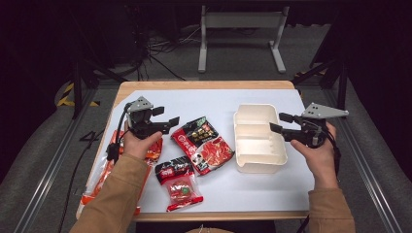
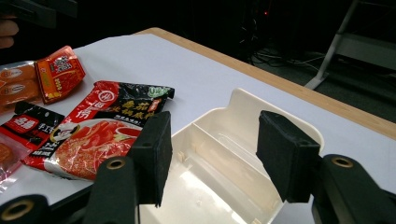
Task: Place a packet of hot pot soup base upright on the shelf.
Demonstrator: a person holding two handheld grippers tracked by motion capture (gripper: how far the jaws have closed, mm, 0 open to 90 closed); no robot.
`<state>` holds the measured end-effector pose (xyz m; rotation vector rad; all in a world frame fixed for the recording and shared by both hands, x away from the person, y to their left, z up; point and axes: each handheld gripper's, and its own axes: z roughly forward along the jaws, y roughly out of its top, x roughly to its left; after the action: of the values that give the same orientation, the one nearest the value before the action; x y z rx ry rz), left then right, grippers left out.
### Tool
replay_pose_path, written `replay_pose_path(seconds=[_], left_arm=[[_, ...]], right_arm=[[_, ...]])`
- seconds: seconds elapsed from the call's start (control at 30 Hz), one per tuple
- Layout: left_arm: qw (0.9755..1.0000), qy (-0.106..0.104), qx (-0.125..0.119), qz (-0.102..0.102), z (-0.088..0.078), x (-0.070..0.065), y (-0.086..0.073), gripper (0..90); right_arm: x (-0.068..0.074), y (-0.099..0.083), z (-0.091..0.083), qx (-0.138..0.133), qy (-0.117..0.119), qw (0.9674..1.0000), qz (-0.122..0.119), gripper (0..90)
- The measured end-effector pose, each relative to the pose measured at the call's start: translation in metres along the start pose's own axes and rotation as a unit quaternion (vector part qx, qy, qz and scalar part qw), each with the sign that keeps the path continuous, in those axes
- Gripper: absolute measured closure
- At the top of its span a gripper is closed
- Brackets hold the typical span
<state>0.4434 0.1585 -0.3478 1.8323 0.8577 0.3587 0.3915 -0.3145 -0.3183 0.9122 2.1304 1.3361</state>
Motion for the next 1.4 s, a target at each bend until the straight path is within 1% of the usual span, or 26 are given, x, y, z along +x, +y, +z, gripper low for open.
replay_pose_path(seconds=[0.1, 0.17, 0.23, 0.27, 0.3, 0.4, 0.47, 0.5, 0.53, 0.6, 0.63, 0.67, 0.7, 0.73, 0.83, 0.87, 0.9, 1.0, 1.03, 1.1, 1.13, 1.2, 1.3, 1.4], left_arm=[[1.0000, 0.002, 0.006, -0.002, 0.006, 0.003, -0.001, 25.4], [0.9999, 0.001, 0.015, -0.001, 0.010, 0.005, -0.002, 25.4], [0.9998, 0.001, 0.020, -0.004, 0.015, 0.007, -0.005, 25.4], [0.9996, 0.002, 0.026, -0.011, 0.018, 0.008, -0.007, 25.5], [0.9995, 0.002, 0.030, -0.013, 0.020, 0.009, -0.009, 25.5], [0.9983, 0.011, 0.053, -0.023, 0.029, 0.013, -0.016, 25.5], [0.9969, 0.019, 0.070, -0.029, 0.034, 0.014, -0.019, 25.5], [0.9969, 0.019, 0.070, -0.029, 0.034, 0.014, -0.019, 25.5], [0.9959, 0.020, 0.081, -0.035, 0.037, 0.015, -0.021, 25.5], [0.9946, 0.025, 0.093, -0.040, 0.041, 0.016, -0.023, 25.4], [0.9940, 0.028, 0.098, -0.039, 0.043, 0.017, -0.024, 25.4], [0.9936, 0.027, 0.102, -0.040, 0.045, 0.017, -0.025, 25.4], [0.9927, 0.028, 0.107, -0.046, 0.046, 0.017, -0.026, 25.8], [0.9919, 0.030, 0.116, -0.043, 0.048, 0.017, -0.026, 26.3], [0.9886, 0.030, 0.140, -0.048, 0.055, 0.017, -0.029, 27.1], [0.9864, 0.031, 0.153, -0.052, 0.058, 0.018, -0.031, 27.3], [0.9854, 0.030, 0.159, -0.054, 0.059, 0.018, -0.032, 27.4], [0.9810, 0.020, 0.182, -0.065, 0.065, 0.020, -0.036, 30.5], [0.9804, 0.018, 0.185, -0.065, 0.065, 0.021, -0.036, 31.0], [0.9789, 0.022, 0.192, -0.068, 0.066, 0.022, -0.038, 32.6], [0.9789, 0.021, 0.190, -0.072, 0.067, 0.022, -0.038, 33.2], [0.9781, 0.022, 0.193, -0.076, 0.068, 0.023, -0.039, 33.6], [0.9775, 0.023, 0.194, -0.078, 0.069, 0.023, -0.039, 35.1], [0.9755, 0.022, 0.204, -0.080, 0.072, 0.023, -0.040, 36.0]], right_arm=[[0.000, 0.000, -0.002, -0.004, -0.003, 1.0000, 0.001, 45.2], [0.000, 0.000, -0.003, -0.006, -0.005, 1.0000, 0.002, 45.1], [0.000, 0.000, -0.003, -0.006, -0.007, 1.0000, 0.003, 44.9], [-0.001, 0.000, -0.003, -0.005, -0.007, 1.0000, 0.004, 44.8], [-0.001, -0.001, -0.003, -0.003, -0.008, 1.0000, 0.004, 44.8], [-0.002, -0.001, -0.003, -0.003, -0.009, 0.9999, 0.007, 44.7], [-0.002, -0.002, -0.004, -0.003, -0.009, 0.9999, 0.007, 44.7], [-0.002, -0.002, -0.004, -0.003, -0.009, 0.9999, 0.007, 44.7], [-0.002, -0.002, -0.004, -0.004, -0.009, 0.9999, 0.006, 44.6], [-0.003, -0.002, -0.004, -0.004, -0.010, 0.9999, 0.007, 44.4], [-0.003, -0.002, -0.004, -0.003, -0.010, 0.9999, 0.007, 44.3], [-0.003, -0.002, -0.004, -0.003, -0.009, 0.9999, 0.008, 44.2], [-0.003, -0.002, -0.004, -0.002, -0.009, 0.9999, 0.008, 44.0], [-0.003, -0.002, -0.004, -0.001, -0.008, 0.9999, 0.010, 43.8], [-0.002, -0.002, -0.003, 0.001, -0.008, 0.9999, 0.011, 43.5], [-0.002, -0.002, -0.003, 0.001, -0.008, 0.9999, 0.011, 43.3], [-0.002, -0.002, -0.003, 0.002, -0.009, 0.9999, 0.011, 43.2], [-0.002, -0.002, -0.003, 0.003, -0.012, 0.9999, 0.011, 42.8], [-0.002, -0.002, -0.003, 0.004, -0.012, 0.9999, 0.010, 42.7], [-0.002, -0.003, -0.003, 0.004, -0.012, 0.9999, 0.011, 42.5], [-0.002, -0.003, -0.003, 0.004, -0.012, 0.9999, 0.011, 42.4], [-0.002, -0.003, -0.002, 0.005, -0.013, 0.9999, 0.010, 42.2], [-0.002, -0.003, -0.002, 0.008, -0.013, 0.9998, 0.010, 41.9], [-0.002, -0.003, -0.001, 0.008, -0.013, 0.9998, 0.011, 41.7]])
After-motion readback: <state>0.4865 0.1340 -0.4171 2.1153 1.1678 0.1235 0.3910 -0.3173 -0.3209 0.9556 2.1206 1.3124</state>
